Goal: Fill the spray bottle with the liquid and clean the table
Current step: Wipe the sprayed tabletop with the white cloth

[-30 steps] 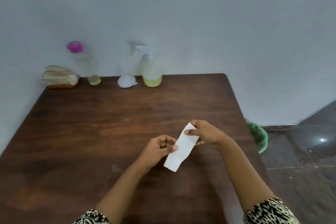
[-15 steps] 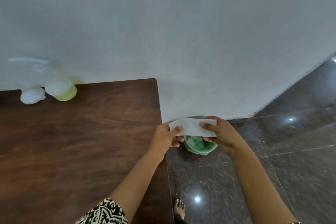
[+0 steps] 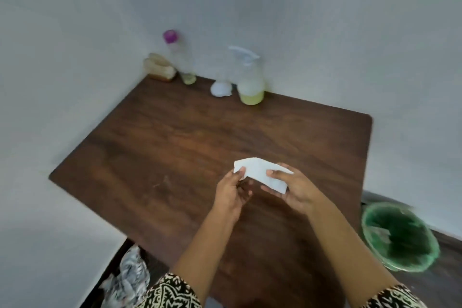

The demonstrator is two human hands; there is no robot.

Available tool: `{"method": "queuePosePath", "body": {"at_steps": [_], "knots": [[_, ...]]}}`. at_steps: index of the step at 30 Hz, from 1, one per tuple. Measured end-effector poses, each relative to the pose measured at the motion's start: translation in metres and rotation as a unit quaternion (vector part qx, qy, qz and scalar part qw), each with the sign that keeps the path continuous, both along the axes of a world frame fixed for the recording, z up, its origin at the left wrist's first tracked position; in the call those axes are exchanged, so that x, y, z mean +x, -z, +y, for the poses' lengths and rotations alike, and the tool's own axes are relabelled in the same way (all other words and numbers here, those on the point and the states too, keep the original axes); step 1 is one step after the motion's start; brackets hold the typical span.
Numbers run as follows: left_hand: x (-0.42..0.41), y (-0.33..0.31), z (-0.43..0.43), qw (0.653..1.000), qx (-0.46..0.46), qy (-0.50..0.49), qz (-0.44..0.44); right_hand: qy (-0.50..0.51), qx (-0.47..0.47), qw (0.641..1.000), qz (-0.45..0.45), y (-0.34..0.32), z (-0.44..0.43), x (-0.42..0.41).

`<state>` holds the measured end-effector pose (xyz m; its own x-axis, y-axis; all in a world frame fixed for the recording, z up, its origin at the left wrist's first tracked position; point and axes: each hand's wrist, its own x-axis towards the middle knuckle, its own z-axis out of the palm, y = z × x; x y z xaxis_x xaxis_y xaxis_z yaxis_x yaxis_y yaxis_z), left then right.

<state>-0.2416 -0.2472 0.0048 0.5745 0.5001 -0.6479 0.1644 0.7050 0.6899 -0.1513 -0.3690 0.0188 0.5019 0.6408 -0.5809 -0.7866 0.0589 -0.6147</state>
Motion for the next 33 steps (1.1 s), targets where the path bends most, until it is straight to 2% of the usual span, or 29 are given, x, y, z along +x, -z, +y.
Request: {"method": "queuePosePath", "body": {"at_steps": [3, 4, 5, 6, 8, 9, 11, 13, 14, 16, 19, 21, 23, 26, 28, 29, 30, 33], "knots": [[-0.037, 0.011, 0.050, 0.982, 0.162, -0.061, 0.078, 0.046, -0.006, 0.999, 0.015, 0.000, 0.060, -0.020], [-0.053, 0.014, 0.066, 0.963, 0.233, -0.076, 0.108, 0.058, -0.044, 0.997, -0.035, 0.003, 0.079, -0.025], [-0.070, 0.016, 0.084, 0.941, 0.296, -0.084, 0.139, 0.054, -0.106, 0.985, -0.127, 0.007, 0.096, -0.031], [-0.087, 0.019, 0.100, 0.915, 0.354, -0.078, 0.179, 0.030, -0.173, 0.953, -0.247, 0.011, 0.114, -0.034], [-0.120, 0.027, 0.129, 0.857, 0.429, -0.041, 0.282, -0.065, -0.250, 0.844, -0.470, 0.022, 0.145, -0.040], [-0.135, 0.033, 0.141, 0.833, 0.446, -0.023, 0.328, -0.125, -0.263, 0.789, -0.541, 0.029, 0.163, -0.043], [-0.157, 0.045, 0.161, 0.796, 0.459, 0.020, 0.395, -0.254, -0.287, 0.671, -0.635, 0.049, 0.198, -0.051], [-0.169, 0.056, 0.173, 0.773, 0.467, 0.066, 0.424, -0.355, -0.319, 0.557, -0.680, 0.065, 0.227, -0.063], [-0.173, 0.059, 0.177, 0.766, 0.473, 0.082, 0.428, -0.378, -0.328, 0.517, -0.694, 0.071, 0.240, -0.073], [-0.179, 0.064, 0.182, 0.756, 0.490, 0.097, 0.423, -0.397, -0.310, 0.477, -0.721, 0.078, 0.258, -0.100], [-0.182, 0.067, 0.183, 0.755, 0.499, 0.099, 0.415, -0.464, -0.216, 0.409, -0.756, 0.080, 0.265, -0.137], [-0.183, 0.070, 0.182, 0.755, 0.502, 0.102, 0.409, -0.485, -0.193, 0.370, -0.769, 0.081, 0.253, -0.134], [-0.183, 0.070, 0.181, 0.757, 0.502, 0.105, 0.405, -0.476, -0.217, 0.366, -0.769, 0.079, 0.235, -0.117], [-0.183, 0.071, 0.179, 0.764, 0.497, 0.109, 0.397, -0.448, -0.283, 0.378, -0.759, 0.069, 0.211, -0.109], [-0.182, 0.070, 0.174, 0.771, 0.493, 0.111, 0.388, -0.464, -0.307, 0.389, -0.734, 0.058, 0.202, -0.119], [-0.181, 0.070, 0.171, 0.776, 0.490, 0.112, 0.381, -0.494, -0.309, 0.407, -0.704, 0.050, 0.197, -0.121], [-0.179, 0.069, 0.167, 0.782, 0.489, 0.114, 0.370, -0.530, -0.291, 0.441, -0.663, 0.041, 0.189, -0.120], [-0.161, 0.062, 0.146, 0.811, 0.504, 0.111, 0.277, -0.637, -0.223, 0.563, -0.477, 0.014, 0.154, -0.090]]}}
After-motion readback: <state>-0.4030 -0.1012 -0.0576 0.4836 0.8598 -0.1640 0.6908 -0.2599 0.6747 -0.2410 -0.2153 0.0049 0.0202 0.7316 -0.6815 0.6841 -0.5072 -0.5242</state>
